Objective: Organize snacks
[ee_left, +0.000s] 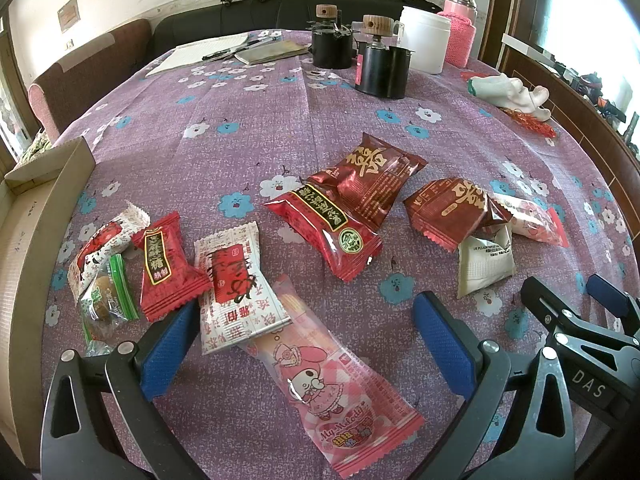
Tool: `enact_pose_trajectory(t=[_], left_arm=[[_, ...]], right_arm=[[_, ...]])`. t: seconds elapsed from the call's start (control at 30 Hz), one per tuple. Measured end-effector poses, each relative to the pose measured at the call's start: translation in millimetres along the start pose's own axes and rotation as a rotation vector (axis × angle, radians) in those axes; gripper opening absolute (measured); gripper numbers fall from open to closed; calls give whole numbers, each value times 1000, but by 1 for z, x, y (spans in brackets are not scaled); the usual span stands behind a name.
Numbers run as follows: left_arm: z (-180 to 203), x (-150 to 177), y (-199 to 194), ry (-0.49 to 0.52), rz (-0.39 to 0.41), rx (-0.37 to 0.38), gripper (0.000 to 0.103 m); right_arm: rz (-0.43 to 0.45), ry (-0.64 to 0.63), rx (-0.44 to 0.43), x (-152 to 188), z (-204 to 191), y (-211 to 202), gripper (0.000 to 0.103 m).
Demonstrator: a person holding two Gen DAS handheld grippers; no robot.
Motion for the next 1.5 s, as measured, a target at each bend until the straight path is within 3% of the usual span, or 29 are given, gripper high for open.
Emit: enact_pose_trajectory(t=[0.57, 0.73, 1.0, 1.13, 1.23, 1.3, 1.4, 1.5], left_arm=[[2, 0, -1, -7, -5, -5, 103], [2, 8, -5, 44, -67, 25, 103], [3, 26, -19, 103, -93, 71, 103], [-1, 32, -35, 46, -105, 184, 103], [-15, 27, -64, 4, -18, 234, 103], [-31, 18, -91, -19, 97, 240, 103], [-68, -1, -143, -72, 300, 206, 103], [-105, -18, -181, -123, 418, 155, 103]], right_arm=[[0, 1, -1, 0, 1, 0, 103], [-1, 3, 0, 0, 0, 2, 103], [-20, -4, -10, 3, -1, 0, 103], [-22, -4, -10, 4, -1, 0, 103], [-30, 2, -7, 4, -1, 0, 103], [-35, 0, -9, 3, -1, 0, 103], [-35, -4, -9, 3, -2, 2, 103], [-31, -8, -2, 4, -3, 1, 103]])
Point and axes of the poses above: each gripper's, at about its wrist camera, not at the fingertips, and y roughly the way its jaws point, z to its right, x to its underside, the point moved 8 cm from there along y, roughly the way its jaws point, and after that the axes turned 9 degrees about -y, right-handed, at the moved point
